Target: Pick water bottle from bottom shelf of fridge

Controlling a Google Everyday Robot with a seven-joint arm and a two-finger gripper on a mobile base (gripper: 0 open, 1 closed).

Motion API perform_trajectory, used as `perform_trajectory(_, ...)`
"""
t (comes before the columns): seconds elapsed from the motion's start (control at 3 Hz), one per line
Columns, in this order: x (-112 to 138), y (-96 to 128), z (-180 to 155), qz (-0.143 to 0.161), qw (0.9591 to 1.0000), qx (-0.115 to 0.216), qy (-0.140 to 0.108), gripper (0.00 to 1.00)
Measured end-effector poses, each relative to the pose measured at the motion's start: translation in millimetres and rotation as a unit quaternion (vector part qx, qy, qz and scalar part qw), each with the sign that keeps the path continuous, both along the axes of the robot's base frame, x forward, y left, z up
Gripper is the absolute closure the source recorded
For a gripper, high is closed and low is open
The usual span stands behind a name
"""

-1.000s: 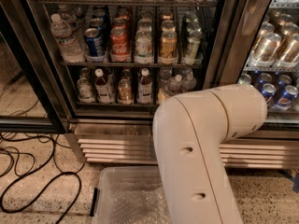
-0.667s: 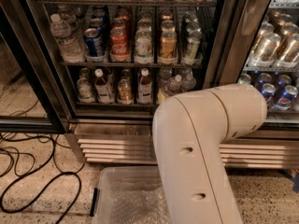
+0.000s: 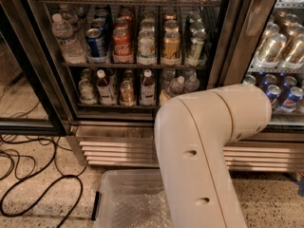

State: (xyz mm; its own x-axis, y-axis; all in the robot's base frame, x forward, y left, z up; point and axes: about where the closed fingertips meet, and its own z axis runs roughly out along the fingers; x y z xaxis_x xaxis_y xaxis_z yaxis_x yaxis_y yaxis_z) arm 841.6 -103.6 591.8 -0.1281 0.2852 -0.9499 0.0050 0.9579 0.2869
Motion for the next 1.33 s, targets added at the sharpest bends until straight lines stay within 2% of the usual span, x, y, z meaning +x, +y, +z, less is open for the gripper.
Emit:
perform_trajectory(0.33,0.0,0.0,0.1,0.0,1.0,0.0,0.0,1.0)
perform_trajectory(0.67,8.7,10.3,18.6,0.004,0.9999,0.01,-0.011,1.0)
perform_trajectory(1.33,8.1,17.0,29.7,0.007,0.9997,0.012,-0.023,1.0)
